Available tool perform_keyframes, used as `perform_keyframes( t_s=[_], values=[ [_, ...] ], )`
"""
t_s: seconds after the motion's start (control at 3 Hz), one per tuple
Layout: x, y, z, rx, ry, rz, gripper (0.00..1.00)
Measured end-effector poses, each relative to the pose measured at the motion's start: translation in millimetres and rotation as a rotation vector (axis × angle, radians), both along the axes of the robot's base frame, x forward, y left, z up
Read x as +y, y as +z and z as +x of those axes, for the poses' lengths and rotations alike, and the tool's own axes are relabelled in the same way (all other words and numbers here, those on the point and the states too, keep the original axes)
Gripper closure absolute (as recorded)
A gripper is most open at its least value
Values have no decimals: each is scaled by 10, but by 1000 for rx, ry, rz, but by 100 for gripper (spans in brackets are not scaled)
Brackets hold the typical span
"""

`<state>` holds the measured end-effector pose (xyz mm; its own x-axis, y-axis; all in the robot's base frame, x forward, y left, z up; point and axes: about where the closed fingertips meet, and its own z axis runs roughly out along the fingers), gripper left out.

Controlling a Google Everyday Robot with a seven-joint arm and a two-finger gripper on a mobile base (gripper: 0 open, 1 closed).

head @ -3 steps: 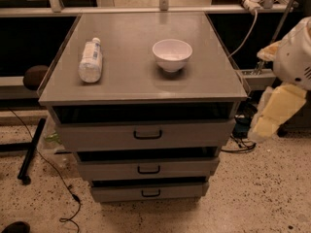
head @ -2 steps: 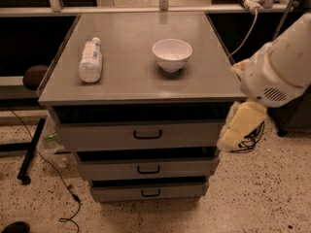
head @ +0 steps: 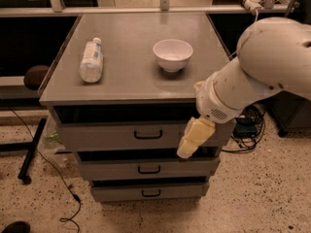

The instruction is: Open top drawer

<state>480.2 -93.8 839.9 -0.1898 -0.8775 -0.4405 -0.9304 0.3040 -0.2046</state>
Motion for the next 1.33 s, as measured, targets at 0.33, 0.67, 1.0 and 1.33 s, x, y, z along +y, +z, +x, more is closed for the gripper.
perform_keyframes(
  t_s=[0.33, 0.67, 1.0, 1.33],
  values=[
    [118, -213, -11, 32, 54, 3, 0],
    [134, -382, -92, 72, 80, 10, 0],
    [135, -382, -92, 72, 80, 10, 0],
    [214, -456, -101, 62, 112, 23, 0]
  ],
)
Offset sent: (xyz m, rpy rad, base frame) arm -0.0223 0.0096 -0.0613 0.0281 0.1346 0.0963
